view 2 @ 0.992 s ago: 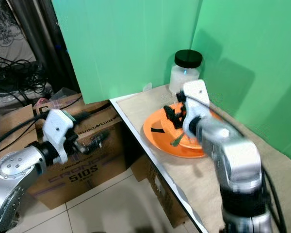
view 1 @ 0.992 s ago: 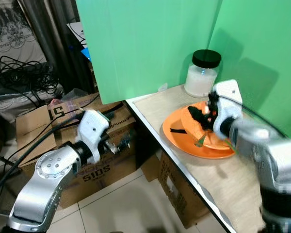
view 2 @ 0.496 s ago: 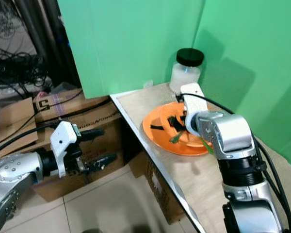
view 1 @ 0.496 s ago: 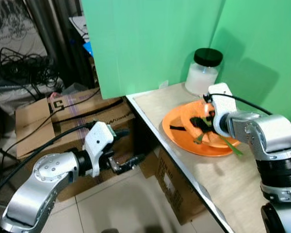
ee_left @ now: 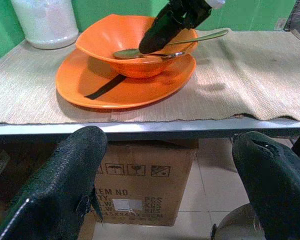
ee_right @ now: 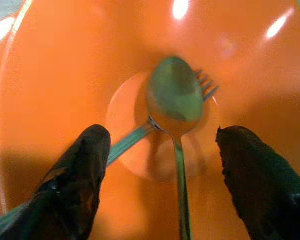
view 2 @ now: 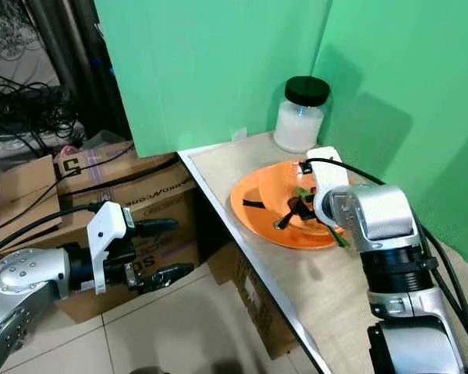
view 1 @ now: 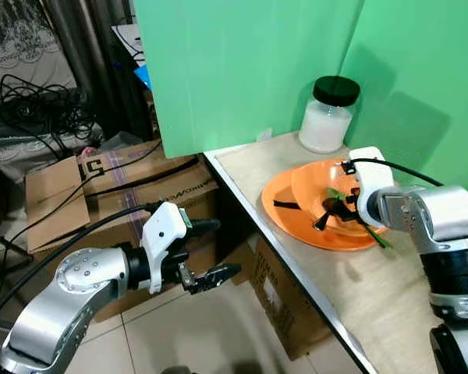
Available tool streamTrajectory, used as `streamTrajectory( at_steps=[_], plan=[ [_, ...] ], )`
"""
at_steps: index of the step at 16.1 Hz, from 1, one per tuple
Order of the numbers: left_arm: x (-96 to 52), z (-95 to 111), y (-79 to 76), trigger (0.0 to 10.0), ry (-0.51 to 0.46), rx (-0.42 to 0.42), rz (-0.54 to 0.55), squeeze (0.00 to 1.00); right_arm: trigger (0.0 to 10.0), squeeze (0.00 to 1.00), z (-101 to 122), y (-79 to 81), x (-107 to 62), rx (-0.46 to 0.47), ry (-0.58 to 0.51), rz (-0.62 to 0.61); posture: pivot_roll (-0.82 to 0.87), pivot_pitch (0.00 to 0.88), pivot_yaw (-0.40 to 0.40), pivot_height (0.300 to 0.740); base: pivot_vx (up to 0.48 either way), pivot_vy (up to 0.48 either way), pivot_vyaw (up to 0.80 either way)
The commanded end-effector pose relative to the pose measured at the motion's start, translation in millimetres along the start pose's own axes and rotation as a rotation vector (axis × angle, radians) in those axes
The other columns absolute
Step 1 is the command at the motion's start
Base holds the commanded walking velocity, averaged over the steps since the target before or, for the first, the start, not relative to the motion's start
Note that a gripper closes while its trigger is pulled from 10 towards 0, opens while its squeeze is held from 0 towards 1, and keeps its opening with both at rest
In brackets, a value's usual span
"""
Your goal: Setting the table
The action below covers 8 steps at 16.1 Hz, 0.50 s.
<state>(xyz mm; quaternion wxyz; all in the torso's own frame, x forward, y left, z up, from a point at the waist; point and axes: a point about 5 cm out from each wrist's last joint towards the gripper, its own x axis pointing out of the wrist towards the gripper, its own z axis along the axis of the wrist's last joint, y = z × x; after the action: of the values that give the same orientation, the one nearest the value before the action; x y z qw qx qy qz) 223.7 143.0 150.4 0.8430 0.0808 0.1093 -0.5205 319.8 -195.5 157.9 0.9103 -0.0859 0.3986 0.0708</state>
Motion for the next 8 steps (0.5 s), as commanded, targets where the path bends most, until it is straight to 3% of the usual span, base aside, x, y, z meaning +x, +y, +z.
streamTrajectory(
  at_steps=[1,2,8],
  plan=[
    [-0.3,3,-1.2,10.0,0.003,0.017,-0.014,0.00,2.3,0.00,2,-4.9,-1.7,0.005,-0.002,-0.015,0.06,0.000,-0.022,0.740,0.000,0.000,0.00],
    [-0.5,3,-0.9,10.0,0.004,0.018,-0.015,0.00,0.0,0.00,1,-6.3,-1.4,0.008,0.002,-0.017,0.06,0.000,-0.022,0.740,0.000,0.000,0.00],
    [0.5,3,-0.4,10.0,0.013,0.025,-0.030,0.00,0.0,0.00,-10,-11.1,3.9,0.002,0.058,-0.010,0.06,0.000,-0.018,0.740,0.000,0.000,0.00]
  ],
)
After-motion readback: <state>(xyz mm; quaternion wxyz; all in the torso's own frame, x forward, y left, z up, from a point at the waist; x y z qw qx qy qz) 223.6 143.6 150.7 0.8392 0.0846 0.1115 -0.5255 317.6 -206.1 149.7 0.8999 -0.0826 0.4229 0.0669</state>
